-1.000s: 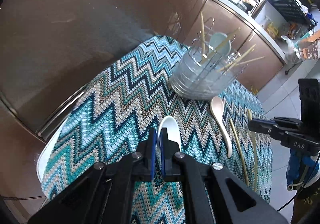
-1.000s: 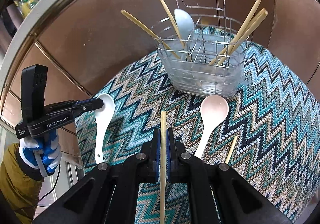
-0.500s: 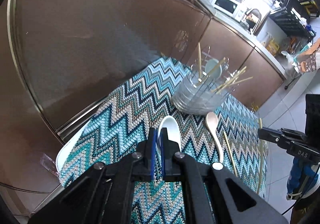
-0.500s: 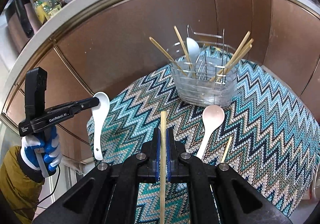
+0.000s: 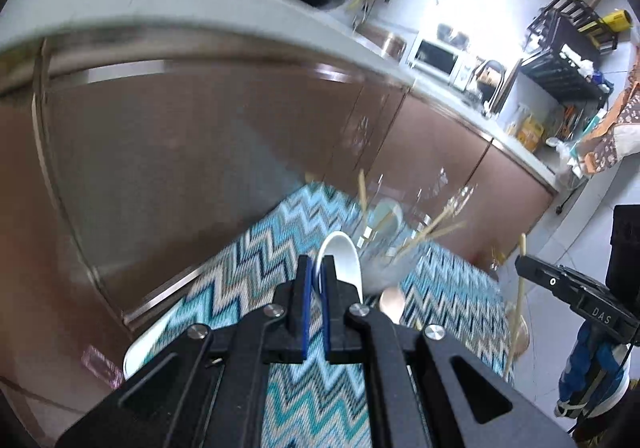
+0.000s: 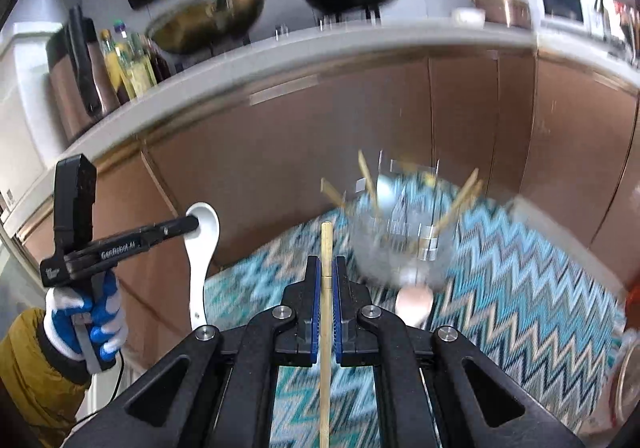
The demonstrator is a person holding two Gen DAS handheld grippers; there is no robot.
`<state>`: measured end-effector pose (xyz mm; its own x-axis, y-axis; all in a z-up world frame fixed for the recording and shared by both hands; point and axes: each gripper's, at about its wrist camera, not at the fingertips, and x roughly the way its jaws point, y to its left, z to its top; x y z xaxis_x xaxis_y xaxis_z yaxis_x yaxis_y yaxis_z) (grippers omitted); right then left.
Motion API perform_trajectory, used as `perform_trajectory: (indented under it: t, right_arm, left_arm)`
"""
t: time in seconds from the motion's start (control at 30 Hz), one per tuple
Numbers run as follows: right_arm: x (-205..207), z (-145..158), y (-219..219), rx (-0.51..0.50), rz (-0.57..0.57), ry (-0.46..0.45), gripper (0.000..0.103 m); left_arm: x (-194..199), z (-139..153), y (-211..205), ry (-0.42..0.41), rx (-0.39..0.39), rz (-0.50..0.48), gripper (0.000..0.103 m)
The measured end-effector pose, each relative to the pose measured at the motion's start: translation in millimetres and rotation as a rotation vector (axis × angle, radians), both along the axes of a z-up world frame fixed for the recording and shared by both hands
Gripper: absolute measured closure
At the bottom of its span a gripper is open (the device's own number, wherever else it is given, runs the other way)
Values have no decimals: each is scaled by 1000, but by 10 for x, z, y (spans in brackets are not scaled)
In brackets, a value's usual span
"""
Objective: Organize utensils
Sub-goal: 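Lift the white spoon and chopstick up toward the wire rack, then lower the spoon and chopstick into the wire rack and open both grippers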
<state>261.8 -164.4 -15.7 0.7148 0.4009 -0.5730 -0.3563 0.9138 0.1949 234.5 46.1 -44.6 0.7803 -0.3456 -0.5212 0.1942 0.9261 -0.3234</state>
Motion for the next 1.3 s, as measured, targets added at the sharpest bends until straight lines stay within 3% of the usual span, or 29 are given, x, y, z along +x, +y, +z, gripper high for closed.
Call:
perform_trajectory:
  t: [0.27,0.47,0.57,0.73,1.07,1.1,1.13,1.2,1.23,1.3]
  right_arm:
    - [269,452,-98,80,-82,-344,98]
    - [623,486,-180,128,-175,-535,98]
    - [817,383,-206,140,-207,-560,98]
    - [1080,101,-227,116,-238,-555,98]
    - [1190,-375,-282,73,-265,-518,97]
    - [1164,-405,-280,69,-263,-514,97]
    - [1134,-433,-277,64,-260,-509,96]
    - [1068,-459,-272,52,-259,-497,86]
    - [1040,-460,-277,48,-261,-494,77]
    - [974,-429,-289,39,-265,-493,74]
  left_arm:
    - [293,509,-474,-263,35,115,99]
    - [607,473,-928,-415,130,232,99]
    - [759,297,-1151,-456,194,262,99]
    - [966,22,-1364,-461,225,294,99]
    - [1041,-350,-1523,-448,227,289,94]
    - [1045,-371,-1524,-439,217,276,89]
    - [1035,-378,-1516,-434,201,262,78]
    - [992,-365,-1481,-423,161,233,63]
    - [964,-343,-1462,-420,144,225,59]
    - [906,-259,-1402,-406,110,208,58]
